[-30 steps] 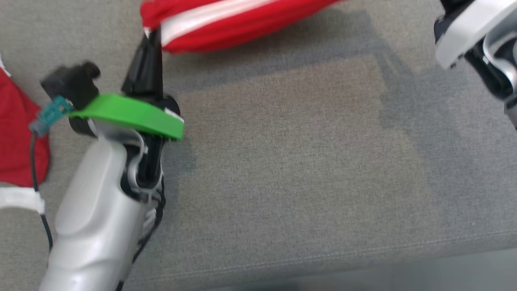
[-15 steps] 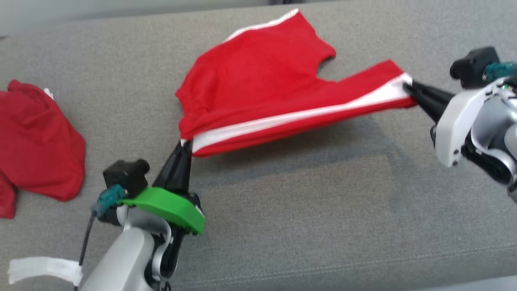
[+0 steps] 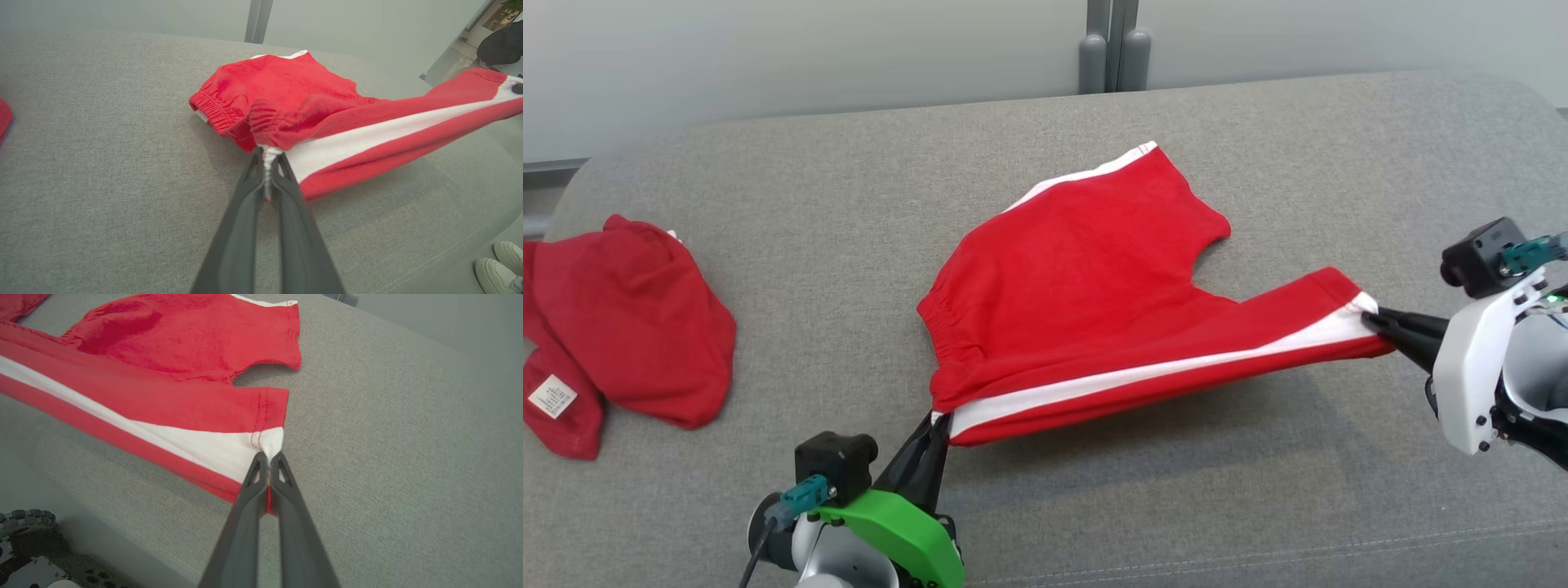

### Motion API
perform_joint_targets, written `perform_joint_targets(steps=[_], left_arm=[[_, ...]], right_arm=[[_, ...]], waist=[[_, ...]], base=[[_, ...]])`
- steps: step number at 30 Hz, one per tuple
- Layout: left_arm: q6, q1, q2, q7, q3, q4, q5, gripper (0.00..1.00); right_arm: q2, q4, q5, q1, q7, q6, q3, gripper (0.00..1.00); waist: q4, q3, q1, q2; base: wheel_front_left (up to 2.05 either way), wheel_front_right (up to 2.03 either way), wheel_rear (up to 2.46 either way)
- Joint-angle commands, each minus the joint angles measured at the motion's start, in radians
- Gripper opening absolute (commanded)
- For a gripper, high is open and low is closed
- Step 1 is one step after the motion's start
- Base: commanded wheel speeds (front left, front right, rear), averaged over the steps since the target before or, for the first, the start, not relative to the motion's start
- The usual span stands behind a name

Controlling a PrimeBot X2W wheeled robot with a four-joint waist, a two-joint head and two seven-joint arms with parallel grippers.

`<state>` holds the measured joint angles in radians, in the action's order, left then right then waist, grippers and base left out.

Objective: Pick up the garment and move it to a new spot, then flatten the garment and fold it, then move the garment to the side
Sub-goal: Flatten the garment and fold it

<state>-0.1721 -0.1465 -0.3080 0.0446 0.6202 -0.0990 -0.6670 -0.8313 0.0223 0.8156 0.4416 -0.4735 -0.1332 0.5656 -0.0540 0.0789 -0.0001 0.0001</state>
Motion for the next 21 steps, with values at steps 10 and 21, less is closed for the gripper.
perform_joint_targets(steps=[10,21], left_arm=[[0.015,-0.1,0.033,-0.001,-0.017,-0.025,-0.014,0.0],[0.041,-0.376,0.118,-0.029,-0.029,-0.187,-0.004,0.0]], right_arm=[[0.113,0.023,-0.097,0.055,0.057,0.004,-0.107,0.0],[0.192,0.229,-0.148,0.339,0.134,0.003,-0.038,0.0]], waist=[[0.033,0.06,0.0001,-0.0001],[0.102,0.219,0.0001,-0.0001]], base=[[0.0,0.0,0.0],[0.0,0.0,0.0]])
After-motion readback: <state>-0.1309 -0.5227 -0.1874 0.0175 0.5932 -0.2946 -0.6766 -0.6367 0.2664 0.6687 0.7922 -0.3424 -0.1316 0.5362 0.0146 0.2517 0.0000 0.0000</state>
